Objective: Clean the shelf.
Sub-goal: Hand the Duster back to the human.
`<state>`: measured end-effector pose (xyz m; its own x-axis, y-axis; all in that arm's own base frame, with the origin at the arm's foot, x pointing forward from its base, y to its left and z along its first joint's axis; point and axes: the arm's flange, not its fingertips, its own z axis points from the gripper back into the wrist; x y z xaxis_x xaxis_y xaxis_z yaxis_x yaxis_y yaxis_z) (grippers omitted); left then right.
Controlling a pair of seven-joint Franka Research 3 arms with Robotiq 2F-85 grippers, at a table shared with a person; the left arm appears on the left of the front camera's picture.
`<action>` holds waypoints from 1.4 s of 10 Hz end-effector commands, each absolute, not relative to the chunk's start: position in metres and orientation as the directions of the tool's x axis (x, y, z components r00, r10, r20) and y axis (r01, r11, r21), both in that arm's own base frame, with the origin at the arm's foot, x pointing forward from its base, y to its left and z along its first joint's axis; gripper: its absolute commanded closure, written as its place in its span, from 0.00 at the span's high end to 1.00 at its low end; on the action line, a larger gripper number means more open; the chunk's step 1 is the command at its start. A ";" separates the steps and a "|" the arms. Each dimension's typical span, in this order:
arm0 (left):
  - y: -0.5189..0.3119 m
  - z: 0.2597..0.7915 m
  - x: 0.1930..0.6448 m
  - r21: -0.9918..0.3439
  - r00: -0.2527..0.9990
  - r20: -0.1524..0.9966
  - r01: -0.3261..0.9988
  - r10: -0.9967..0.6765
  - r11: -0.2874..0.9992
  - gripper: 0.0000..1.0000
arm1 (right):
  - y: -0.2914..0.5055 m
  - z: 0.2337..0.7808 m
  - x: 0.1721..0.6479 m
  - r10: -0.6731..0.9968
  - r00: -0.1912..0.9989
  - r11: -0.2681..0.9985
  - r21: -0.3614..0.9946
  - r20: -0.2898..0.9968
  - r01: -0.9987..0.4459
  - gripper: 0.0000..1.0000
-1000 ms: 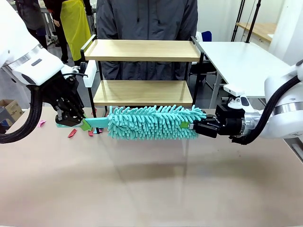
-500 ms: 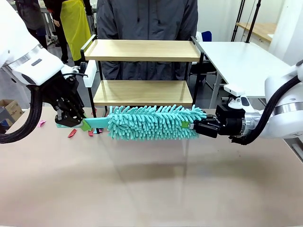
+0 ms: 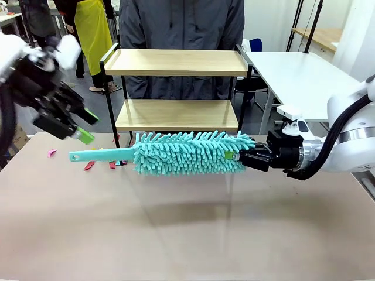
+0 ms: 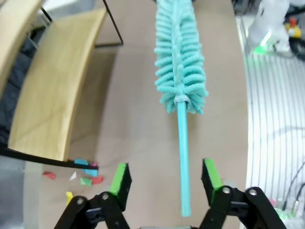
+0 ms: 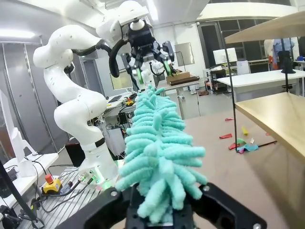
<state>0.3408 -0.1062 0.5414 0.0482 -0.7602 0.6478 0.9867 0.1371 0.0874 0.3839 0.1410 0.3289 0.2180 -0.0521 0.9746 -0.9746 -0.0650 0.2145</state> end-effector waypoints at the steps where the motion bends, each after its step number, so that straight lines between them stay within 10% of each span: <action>1: -0.059 0.540 0.345 0.031 0.038 0.809 0.994 -0.587 0.108 1.00 | 0.141 0.331 0.385 -0.050 0.211 -0.063 0.208 0.976 -0.976 0.00; 8: 0.038 0.524 0.339 0.001 0.080 0.897 0.983 -0.434 0.183 1.00 | 0.141 0.331 0.385 -0.050 0.211 -0.063 0.208 0.976 -0.976 0.00; 9: 0.038 0.524 0.339 0.001 0.080 0.897 0.983 -0.434 0.183 1.00 | 0.141 0.329 0.384 -0.052 0.218 -0.065 0.215 0.975 -0.974 0.16; 14: 0.038 0.524 0.339 0.001 0.080 0.897 0.983 -0.434 0.183 1.00 | 0.109 0.477 0.363 -0.143 0.016 0.095 0.030 0.990 -0.995 0.16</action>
<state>0.3368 0.0372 0.5229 0.0966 -0.4595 0.8829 0.9817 0.1900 -0.0086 0.3762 0.1136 0.4462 0.0416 -0.1401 0.9893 -0.9987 0.0237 0.0453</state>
